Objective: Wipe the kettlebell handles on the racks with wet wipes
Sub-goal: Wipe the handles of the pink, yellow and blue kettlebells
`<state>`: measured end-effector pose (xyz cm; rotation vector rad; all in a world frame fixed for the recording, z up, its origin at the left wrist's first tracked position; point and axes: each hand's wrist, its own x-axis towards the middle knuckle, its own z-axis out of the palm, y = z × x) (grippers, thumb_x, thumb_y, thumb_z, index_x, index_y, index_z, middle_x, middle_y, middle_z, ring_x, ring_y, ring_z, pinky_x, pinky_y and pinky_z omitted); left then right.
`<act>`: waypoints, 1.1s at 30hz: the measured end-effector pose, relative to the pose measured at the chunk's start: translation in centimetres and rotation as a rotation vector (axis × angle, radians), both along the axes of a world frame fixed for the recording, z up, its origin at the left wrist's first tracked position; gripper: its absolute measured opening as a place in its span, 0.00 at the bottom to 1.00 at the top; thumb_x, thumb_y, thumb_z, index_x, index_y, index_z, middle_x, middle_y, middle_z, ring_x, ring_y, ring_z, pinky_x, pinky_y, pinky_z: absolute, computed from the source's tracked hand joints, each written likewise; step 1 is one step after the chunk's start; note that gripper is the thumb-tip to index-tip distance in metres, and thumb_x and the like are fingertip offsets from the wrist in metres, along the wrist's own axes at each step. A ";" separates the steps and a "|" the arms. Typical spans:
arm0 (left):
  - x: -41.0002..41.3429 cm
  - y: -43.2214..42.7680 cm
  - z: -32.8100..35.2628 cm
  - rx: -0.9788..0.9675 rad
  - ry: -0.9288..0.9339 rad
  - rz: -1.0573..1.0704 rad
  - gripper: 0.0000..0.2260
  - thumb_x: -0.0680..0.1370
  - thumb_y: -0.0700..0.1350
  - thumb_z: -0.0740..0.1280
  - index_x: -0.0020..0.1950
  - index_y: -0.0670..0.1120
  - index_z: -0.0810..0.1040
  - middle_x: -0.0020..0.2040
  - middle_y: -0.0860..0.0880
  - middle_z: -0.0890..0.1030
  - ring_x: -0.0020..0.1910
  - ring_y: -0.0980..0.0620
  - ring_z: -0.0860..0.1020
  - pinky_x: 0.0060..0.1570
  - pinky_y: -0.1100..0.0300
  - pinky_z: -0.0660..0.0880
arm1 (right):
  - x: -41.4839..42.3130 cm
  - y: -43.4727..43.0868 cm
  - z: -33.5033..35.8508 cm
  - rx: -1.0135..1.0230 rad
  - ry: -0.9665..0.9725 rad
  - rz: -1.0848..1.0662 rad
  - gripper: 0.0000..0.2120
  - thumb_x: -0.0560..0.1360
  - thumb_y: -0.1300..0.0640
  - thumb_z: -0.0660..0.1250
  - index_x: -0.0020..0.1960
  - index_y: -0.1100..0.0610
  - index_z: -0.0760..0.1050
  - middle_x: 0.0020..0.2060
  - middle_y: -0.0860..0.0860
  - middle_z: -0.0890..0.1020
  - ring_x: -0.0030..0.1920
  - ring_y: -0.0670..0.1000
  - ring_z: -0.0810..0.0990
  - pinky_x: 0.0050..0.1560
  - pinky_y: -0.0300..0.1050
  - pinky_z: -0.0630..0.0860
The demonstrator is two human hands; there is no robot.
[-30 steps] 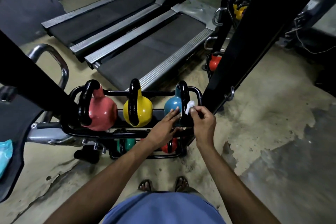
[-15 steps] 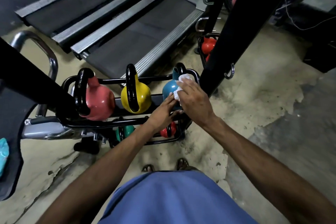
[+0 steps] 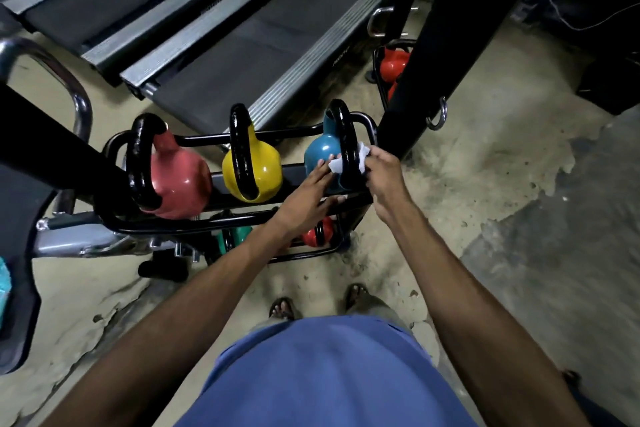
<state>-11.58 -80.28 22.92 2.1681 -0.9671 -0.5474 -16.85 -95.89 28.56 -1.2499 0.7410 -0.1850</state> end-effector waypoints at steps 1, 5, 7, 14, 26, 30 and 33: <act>-0.1 -0.1 0.0 0.000 -0.001 0.005 0.30 0.84 0.50 0.66 0.84 0.45 0.58 0.85 0.51 0.49 0.83 0.55 0.44 0.77 0.65 0.46 | -1.0 0.3 -0.1 -0.073 -0.019 -0.020 0.08 0.77 0.65 0.65 0.47 0.59 0.83 0.43 0.56 0.87 0.43 0.54 0.85 0.50 0.48 0.81; -0.5 -0.5 -0.3 -0.013 0.044 0.064 0.31 0.84 0.48 0.67 0.83 0.45 0.58 0.84 0.50 0.51 0.83 0.53 0.46 0.82 0.55 0.50 | -4.2 1.1 -1.4 -0.539 -0.151 -0.022 0.05 0.76 0.65 0.69 0.48 0.56 0.80 0.47 0.52 0.84 0.50 0.54 0.83 0.56 0.58 0.80; -0.7 -0.8 -0.1 -0.023 0.069 0.089 0.30 0.84 0.46 0.67 0.83 0.45 0.58 0.84 0.51 0.51 0.83 0.53 0.46 0.82 0.55 0.50 | -4.4 0.9 -1.3 -0.891 -0.246 0.065 0.06 0.77 0.67 0.68 0.49 0.58 0.80 0.52 0.51 0.80 0.54 0.51 0.80 0.57 0.52 0.79; -1.1 -0.4 0.0 -0.068 0.125 0.147 0.30 0.83 0.42 0.67 0.83 0.47 0.59 0.84 0.52 0.56 0.83 0.55 0.50 0.82 0.53 0.54 | -1.4 -2.0 -0.3 -1.938 -0.583 0.635 0.06 0.81 0.64 0.66 0.54 0.62 0.81 0.52 0.57 0.82 0.62 0.60 0.79 0.75 0.59 0.66; -1.5 -0.6 0.9 -0.100 0.174 0.191 0.32 0.81 0.40 0.71 0.82 0.47 0.61 0.83 0.53 0.58 0.82 0.56 0.54 0.81 0.59 0.56 | -1.2 -2.7 1.1 -2.219 -0.535 1.057 0.08 0.78 0.58 0.64 0.55 0.60 0.78 0.55 0.60 0.81 0.64 0.63 0.75 0.72 0.63 0.66; -1.3 -0.9 1.0 -0.046 0.156 0.171 0.31 0.82 0.40 0.69 0.83 0.49 0.61 0.84 0.58 0.55 0.83 0.59 0.50 0.81 0.56 0.55 | -2.7 -3.9 -0.6 -2.064 -0.676 0.845 0.06 0.81 0.64 0.62 0.51 0.61 0.78 0.54 0.59 0.79 0.54 0.59 0.77 0.61 0.55 0.74; -1.1 -0.9 0.9 -0.004 0.137 0.158 0.29 0.83 0.43 0.68 0.82 0.52 0.63 0.84 0.61 0.53 0.82 0.62 0.48 0.81 0.54 0.58 | -3.7 -3.7 -1.7 -1.759 -0.641 0.602 0.05 0.81 0.65 0.66 0.48 0.62 0.79 0.47 0.57 0.78 0.48 0.56 0.78 0.54 0.51 0.77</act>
